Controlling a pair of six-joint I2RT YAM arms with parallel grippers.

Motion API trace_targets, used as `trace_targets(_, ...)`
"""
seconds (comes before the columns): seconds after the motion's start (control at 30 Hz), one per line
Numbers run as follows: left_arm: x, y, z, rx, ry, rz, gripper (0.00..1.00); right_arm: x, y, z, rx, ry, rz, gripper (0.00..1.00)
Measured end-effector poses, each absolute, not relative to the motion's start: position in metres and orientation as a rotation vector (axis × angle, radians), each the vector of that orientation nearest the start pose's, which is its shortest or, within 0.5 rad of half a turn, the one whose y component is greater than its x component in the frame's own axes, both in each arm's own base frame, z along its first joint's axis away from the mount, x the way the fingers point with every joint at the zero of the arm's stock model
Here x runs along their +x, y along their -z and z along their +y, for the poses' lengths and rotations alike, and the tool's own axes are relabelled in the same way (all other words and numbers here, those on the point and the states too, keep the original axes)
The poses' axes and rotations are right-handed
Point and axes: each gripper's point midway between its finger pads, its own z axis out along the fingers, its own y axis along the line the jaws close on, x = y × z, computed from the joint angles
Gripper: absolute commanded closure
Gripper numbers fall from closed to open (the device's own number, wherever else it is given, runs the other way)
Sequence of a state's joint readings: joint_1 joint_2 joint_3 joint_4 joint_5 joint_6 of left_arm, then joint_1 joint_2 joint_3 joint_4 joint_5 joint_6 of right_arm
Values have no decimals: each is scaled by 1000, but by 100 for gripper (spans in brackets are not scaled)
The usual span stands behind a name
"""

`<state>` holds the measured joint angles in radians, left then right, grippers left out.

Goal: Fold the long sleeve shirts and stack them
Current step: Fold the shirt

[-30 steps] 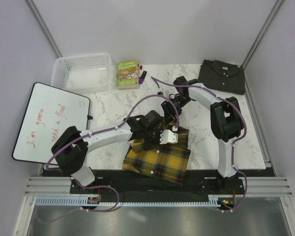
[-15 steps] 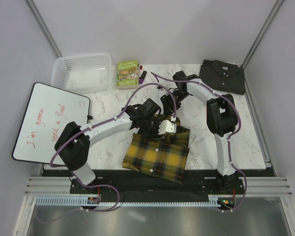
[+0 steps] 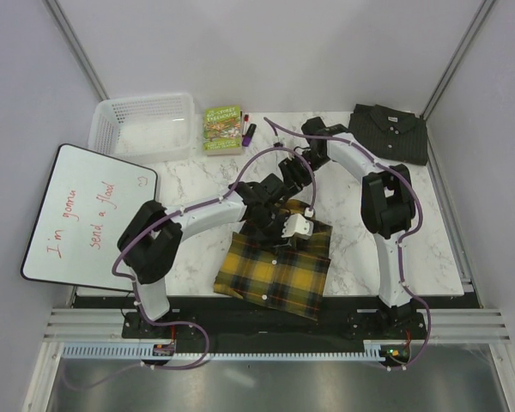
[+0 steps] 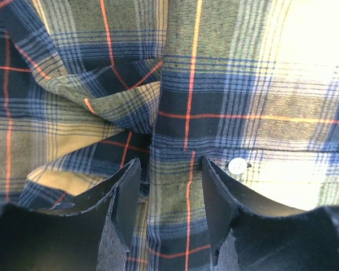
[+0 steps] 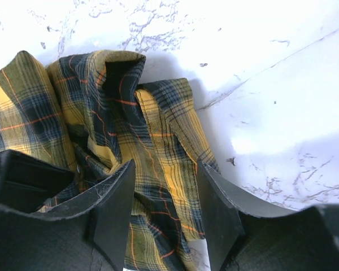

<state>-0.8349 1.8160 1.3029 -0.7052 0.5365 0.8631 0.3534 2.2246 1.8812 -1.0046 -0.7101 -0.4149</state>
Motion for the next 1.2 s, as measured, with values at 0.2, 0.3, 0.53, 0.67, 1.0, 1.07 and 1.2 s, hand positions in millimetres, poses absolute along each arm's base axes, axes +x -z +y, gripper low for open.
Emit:
trace_targets(0.2,212,-60,-327,-2601,-940,-2092,52,392,-78,245,-1078,-991,2485,51)
trace_targets(0.3,212,-61,-327,-2601,-947,-2091,54,396,-68,238,-1041,-994,2515,52)
trace_targets(0.53,216,-62,-324,-2595,-944,-2101,73,367,-33,230,-1014,-1041,2638,58)
trace_targets(0.67,217,-64,-324,-2601,-941,-2094,64,359,-24,234,-1020,-1070,2662,70)
trace_targets(1.0,211,-68,-320,-2592,-955,-2051,60,361,-22,235,-1019,-1063,2657,86)
trace_targets(1.07,210,-67,-319,-2586,-956,-2044,78,361,-21,235,-1019,-1063,2656,87)
trace_targets(1.2,210,-67,-319,-2586,-959,-2028,98,361,-21,236,-1024,-1059,2653,95)
